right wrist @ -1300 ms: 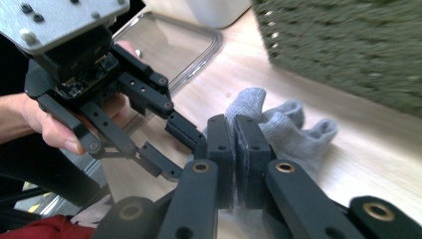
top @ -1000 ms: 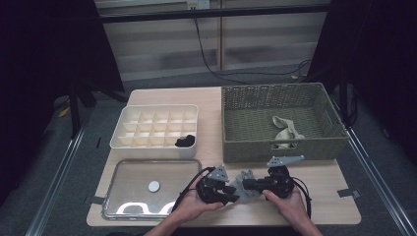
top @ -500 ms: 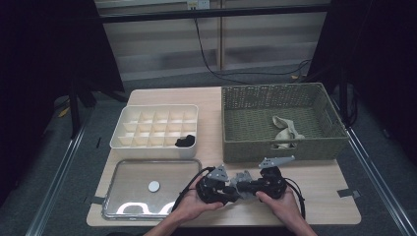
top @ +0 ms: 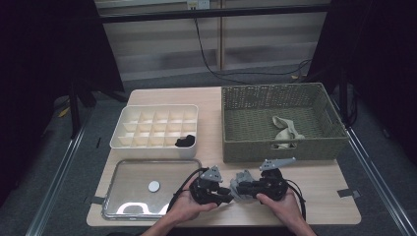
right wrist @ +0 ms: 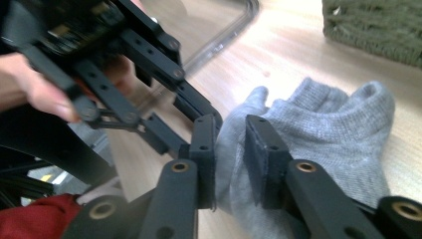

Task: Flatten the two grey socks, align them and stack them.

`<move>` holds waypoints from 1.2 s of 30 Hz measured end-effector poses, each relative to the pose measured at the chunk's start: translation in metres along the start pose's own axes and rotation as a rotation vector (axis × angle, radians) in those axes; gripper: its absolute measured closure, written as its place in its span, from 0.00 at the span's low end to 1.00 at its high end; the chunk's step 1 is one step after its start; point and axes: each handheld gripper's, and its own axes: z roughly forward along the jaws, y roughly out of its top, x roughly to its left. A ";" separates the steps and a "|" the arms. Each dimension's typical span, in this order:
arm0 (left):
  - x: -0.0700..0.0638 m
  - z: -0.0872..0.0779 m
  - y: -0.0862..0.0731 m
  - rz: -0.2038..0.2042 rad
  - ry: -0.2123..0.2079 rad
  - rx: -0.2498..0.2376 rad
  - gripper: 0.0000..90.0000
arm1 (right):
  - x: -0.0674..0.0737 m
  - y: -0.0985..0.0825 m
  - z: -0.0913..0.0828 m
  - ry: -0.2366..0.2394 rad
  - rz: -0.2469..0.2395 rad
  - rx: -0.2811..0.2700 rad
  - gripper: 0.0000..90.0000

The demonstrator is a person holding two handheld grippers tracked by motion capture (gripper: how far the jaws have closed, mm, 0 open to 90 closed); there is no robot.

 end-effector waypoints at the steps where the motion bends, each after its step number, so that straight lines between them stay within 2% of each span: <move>1: -0.001 0.001 0.000 -0.010 0.004 -0.004 0.77 | 0.000 0.000 -0.002 -0.004 -0.006 -0.005 0.83; 3: 0.000 0.001 0.000 -0.006 0.003 -0.007 0.77 | 0.000 0.001 -0.005 -0.003 0.002 -0.015 0.83; 5: 0.001 0.002 0.000 -0.007 0.006 -0.010 0.77 | 0.000 0.000 -0.008 -0.023 0.005 -0.009 0.84; 6: 0.001 0.001 0.000 0.000 0.011 0.010 0.77 | -0.001 0.000 -0.008 -0.028 0.007 -0.010 0.84; 7: 0.001 0.002 0.000 -0.007 0.007 0.006 0.77 | -0.001 -0.001 -0.009 -0.029 0.008 -0.008 0.83; 8: 0.001 0.003 0.000 -0.013 0.004 -0.008 0.78 | -0.001 -0.001 -0.008 -0.033 0.006 0.000 0.81; 12: 0.002 0.003 0.000 -0.003 0.006 0.009 0.78 | -0.002 -0.004 -0.001 -0.052 -0.005 0.041 0.79; 14: 0.002 0.004 0.000 -0.006 0.007 0.002 0.78 | -0.003 -0.005 0.002 -0.064 -0.009 0.060 0.77; 18: 0.003 0.005 0.000 -0.005 0.008 0.015 0.78 | -0.002 -0.005 0.006 -0.082 -0.027 0.077 0.77; 19: 0.002 0.006 0.000 -0.011 0.008 0.002 0.78 | -0.001 -0.005 0.007 -0.091 -0.035 0.083 0.79; 21: 0.003 0.006 0.000 -0.006 0.012 0.007 0.78 | 0.000 -0.004 0.009 -0.098 -0.039 0.094 0.88; 23: 0.003 0.007 0.000 -0.005 0.013 0.002 0.77 | 0.000 -0.004 0.011 -0.088 -0.037 0.102 0.99; 27: 0.003 0.006 0.001 -0.008 0.011 0.006 0.78 | 0.003 -0.002 0.010 -0.074 -0.035 0.087 1.00; 33: 0.002 0.007 0.001 -0.001 0.005 0.010 0.77 | 0.006 0.003 0.009 -0.002 -0.014 0.034 1.00; 36: 0.002 0.007 0.001 0.000 0.005 0.010 0.77 | 0.006 0.005 0.010 0.018 0.002 0.019 1.00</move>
